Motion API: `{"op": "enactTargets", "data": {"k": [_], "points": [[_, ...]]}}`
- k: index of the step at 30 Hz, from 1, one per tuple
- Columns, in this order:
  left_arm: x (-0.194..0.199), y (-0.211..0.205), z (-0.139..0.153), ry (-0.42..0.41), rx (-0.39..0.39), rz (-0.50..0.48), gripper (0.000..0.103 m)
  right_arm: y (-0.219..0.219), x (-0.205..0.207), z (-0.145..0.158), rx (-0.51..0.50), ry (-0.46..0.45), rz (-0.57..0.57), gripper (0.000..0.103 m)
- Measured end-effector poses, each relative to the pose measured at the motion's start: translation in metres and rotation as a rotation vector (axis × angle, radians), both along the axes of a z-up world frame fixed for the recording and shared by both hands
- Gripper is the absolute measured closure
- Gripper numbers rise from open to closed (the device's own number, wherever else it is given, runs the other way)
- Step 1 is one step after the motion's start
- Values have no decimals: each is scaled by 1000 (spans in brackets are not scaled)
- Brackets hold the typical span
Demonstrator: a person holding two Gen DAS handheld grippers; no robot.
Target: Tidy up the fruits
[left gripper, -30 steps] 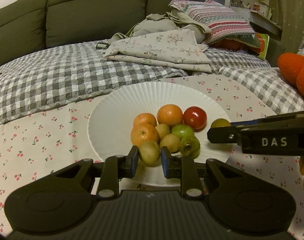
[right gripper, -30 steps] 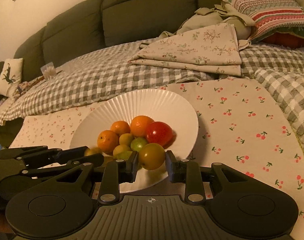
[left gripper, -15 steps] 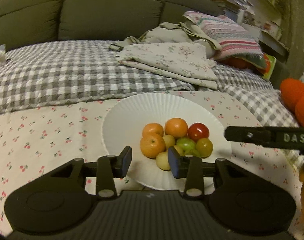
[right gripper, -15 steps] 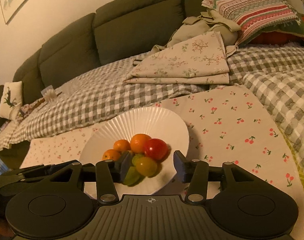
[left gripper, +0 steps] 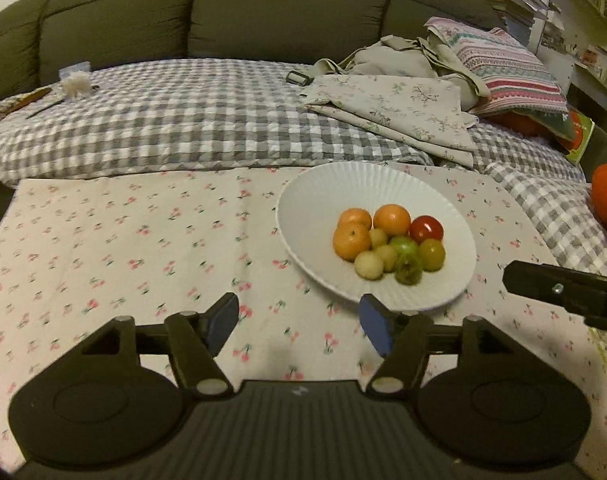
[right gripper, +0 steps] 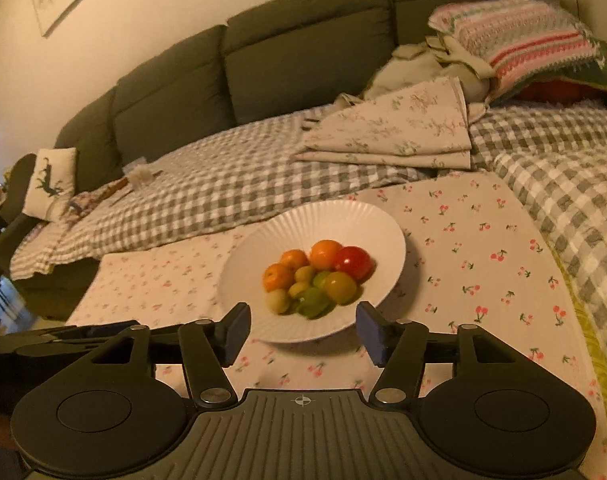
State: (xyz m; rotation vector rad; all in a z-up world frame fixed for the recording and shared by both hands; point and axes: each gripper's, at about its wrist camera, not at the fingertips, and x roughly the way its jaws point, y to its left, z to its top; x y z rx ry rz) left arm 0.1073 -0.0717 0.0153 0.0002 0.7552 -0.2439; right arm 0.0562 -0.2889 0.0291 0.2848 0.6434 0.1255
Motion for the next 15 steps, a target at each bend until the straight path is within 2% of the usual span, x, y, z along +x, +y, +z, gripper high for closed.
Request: {"op": "enactTargets", "data": {"k": [2,4,10,12,15], "points": [[-14,3,6,-24,15,8,26,6,-16,8,-16,-21,7,36],[-30,7,8,-44,30,30,20,10,-33,12,-27,-35,5,34],[-62,15,11,-35,22,33,17,23,-72,10,-32,-41,-2,28],[-73,18,13,-52,24,41,12,25,-82,12,-42,-53,-7,23],[-88,22,14,-64,21,44,11,27,-95,14,-57,-75,-25,15]]}}
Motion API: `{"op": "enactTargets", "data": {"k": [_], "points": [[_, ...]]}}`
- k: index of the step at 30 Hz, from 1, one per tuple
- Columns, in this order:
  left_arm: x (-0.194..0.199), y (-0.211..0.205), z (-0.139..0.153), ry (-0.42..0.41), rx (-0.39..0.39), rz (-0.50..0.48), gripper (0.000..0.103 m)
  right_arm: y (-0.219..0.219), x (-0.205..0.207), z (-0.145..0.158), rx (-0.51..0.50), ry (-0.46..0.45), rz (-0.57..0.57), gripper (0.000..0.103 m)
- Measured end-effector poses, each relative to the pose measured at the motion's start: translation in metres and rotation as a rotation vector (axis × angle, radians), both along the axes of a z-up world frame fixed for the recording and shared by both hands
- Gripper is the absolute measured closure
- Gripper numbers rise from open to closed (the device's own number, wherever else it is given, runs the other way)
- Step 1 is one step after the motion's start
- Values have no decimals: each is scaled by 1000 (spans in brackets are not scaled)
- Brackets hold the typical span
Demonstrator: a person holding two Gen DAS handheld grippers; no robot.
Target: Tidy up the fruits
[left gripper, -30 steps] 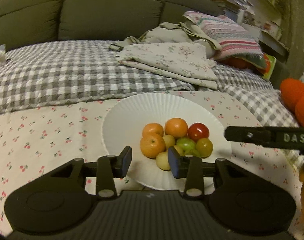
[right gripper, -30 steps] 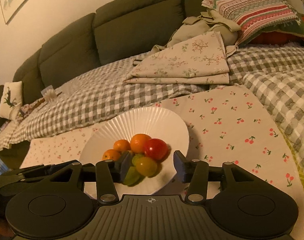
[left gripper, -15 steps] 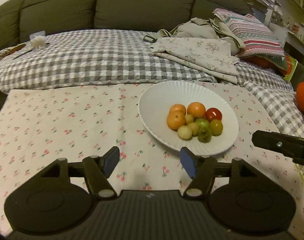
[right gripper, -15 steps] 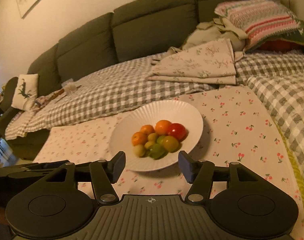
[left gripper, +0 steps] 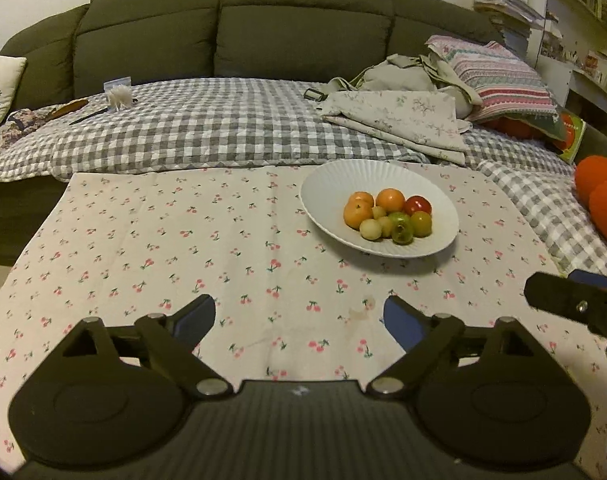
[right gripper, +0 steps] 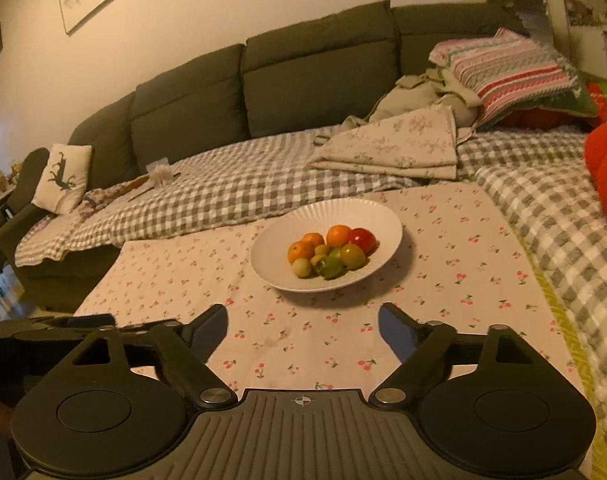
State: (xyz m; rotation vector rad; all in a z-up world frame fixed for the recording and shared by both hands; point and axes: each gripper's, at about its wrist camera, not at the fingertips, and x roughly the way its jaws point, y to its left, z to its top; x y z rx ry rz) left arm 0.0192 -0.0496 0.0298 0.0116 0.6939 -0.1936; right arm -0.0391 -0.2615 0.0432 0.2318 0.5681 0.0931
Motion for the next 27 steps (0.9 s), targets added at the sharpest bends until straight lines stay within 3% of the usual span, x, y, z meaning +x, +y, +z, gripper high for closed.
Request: {"op": "enactTargets", "data": {"k": [8,27], "points": [[-19,5,-1,-18,8,3,3,-2,-8,-5,10,13,-34,1],[-14,3,-9,-5,34,5,1,7,0,-16,-52,53,-30,0]]}}
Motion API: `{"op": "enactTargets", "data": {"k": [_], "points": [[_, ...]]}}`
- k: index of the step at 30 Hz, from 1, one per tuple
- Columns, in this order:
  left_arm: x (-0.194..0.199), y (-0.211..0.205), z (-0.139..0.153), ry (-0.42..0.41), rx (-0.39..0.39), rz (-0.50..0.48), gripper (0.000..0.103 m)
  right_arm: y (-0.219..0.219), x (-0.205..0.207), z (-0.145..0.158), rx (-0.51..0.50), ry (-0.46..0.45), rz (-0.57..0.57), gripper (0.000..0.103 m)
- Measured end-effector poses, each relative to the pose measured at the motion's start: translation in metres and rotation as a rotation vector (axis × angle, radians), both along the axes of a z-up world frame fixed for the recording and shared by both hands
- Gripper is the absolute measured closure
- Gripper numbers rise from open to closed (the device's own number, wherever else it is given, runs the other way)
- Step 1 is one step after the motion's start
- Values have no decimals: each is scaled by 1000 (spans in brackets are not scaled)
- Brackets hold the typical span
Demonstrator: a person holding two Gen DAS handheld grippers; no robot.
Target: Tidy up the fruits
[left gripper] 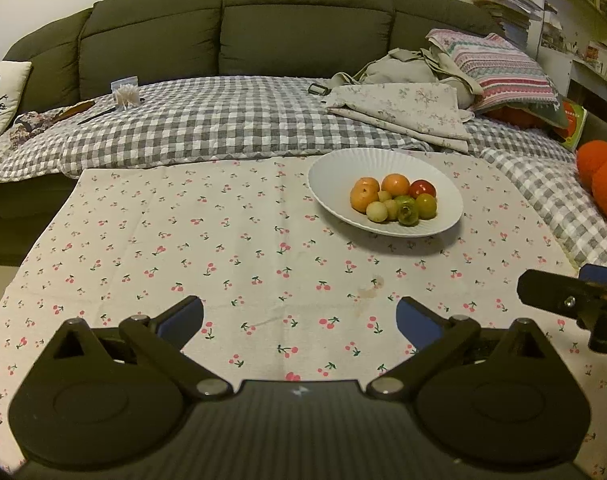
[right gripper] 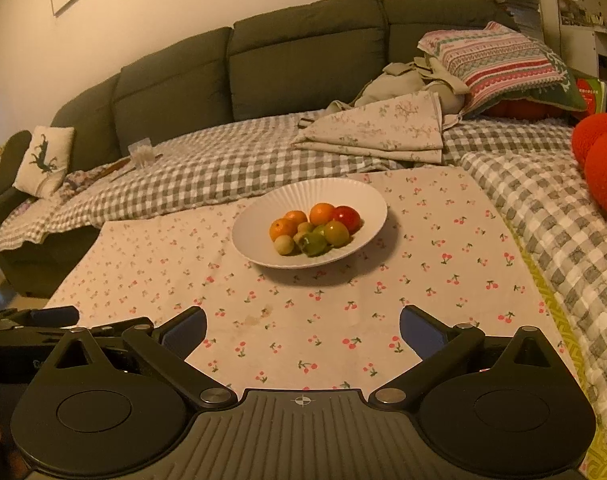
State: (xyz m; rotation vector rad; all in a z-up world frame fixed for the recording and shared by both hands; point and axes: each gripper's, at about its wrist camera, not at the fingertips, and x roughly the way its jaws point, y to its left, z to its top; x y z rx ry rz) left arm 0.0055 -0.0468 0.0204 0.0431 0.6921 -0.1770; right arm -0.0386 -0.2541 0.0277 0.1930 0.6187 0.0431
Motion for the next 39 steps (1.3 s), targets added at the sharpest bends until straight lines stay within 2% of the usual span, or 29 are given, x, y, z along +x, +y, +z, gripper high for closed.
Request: {"op": "enactTargets", "data": {"k": [39], "points": [[0,-2,-2,-3,-4,-22,1,5,1,-3,-17,9,13,0]]}}
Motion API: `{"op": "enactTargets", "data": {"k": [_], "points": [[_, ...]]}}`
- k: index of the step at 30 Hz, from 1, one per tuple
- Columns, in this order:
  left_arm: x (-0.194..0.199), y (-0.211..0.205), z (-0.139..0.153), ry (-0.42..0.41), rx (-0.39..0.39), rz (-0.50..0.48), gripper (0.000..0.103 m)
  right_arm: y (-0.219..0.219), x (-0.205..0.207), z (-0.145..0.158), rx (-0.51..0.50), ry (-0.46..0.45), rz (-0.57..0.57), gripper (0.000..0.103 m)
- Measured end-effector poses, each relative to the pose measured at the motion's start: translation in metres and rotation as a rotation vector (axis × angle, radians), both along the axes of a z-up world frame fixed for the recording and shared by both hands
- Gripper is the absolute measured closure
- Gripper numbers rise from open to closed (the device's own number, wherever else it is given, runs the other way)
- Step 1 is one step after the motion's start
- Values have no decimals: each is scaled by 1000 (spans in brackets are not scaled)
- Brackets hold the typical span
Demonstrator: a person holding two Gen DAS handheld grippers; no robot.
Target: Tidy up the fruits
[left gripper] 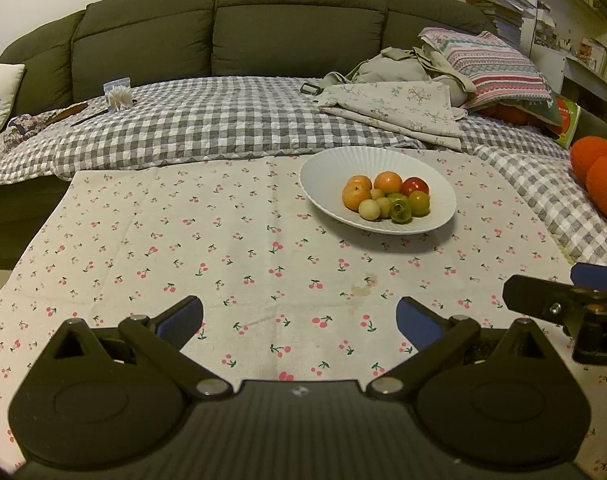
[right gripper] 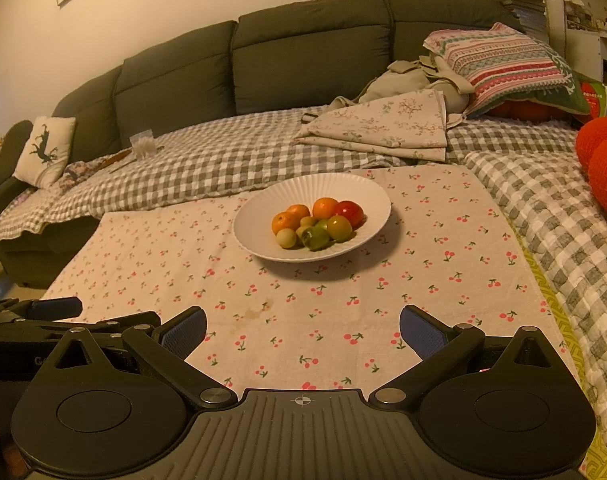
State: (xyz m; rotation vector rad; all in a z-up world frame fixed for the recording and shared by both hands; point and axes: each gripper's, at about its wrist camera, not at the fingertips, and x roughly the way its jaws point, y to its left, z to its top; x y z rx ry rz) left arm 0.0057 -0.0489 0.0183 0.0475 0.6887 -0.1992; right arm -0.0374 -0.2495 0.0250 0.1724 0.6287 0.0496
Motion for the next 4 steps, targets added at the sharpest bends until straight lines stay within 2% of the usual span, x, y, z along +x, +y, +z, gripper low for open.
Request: {"op": "enactTargets", "data": {"k": [4], "points": [[0,0,0,2,-5,-1,1,0,0,0,0,0,0,0]]}}
